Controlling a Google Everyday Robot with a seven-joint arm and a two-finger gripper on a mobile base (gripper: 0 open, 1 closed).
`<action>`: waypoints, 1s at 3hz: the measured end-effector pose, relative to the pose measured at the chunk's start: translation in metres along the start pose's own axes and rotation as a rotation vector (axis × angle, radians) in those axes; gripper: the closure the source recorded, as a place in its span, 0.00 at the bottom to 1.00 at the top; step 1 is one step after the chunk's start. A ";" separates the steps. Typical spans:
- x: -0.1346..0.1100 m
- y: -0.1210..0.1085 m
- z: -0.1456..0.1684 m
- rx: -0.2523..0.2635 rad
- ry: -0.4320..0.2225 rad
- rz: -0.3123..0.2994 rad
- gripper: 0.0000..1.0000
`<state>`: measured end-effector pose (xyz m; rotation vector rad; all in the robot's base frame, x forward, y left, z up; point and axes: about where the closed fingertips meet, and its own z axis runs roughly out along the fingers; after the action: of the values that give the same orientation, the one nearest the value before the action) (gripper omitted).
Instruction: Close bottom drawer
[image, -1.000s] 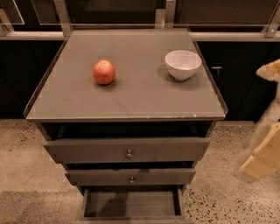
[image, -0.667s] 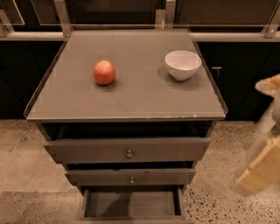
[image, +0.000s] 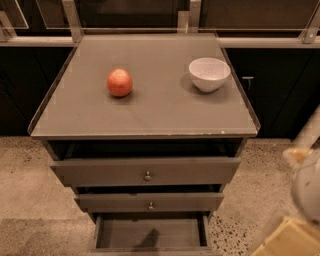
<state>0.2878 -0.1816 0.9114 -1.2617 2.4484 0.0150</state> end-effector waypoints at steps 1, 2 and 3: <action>0.022 0.017 0.025 -0.046 0.041 0.024 0.00; 0.022 0.017 0.025 -0.046 0.041 0.024 0.00; 0.023 0.010 0.042 -0.056 0.027 0.049 0.00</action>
Offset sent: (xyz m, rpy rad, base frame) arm -0.0158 -0.0029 -0.0330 0.0019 0.0625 -0.0140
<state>0.2818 -0.1862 0.8627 -1.2321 2.5186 0.0809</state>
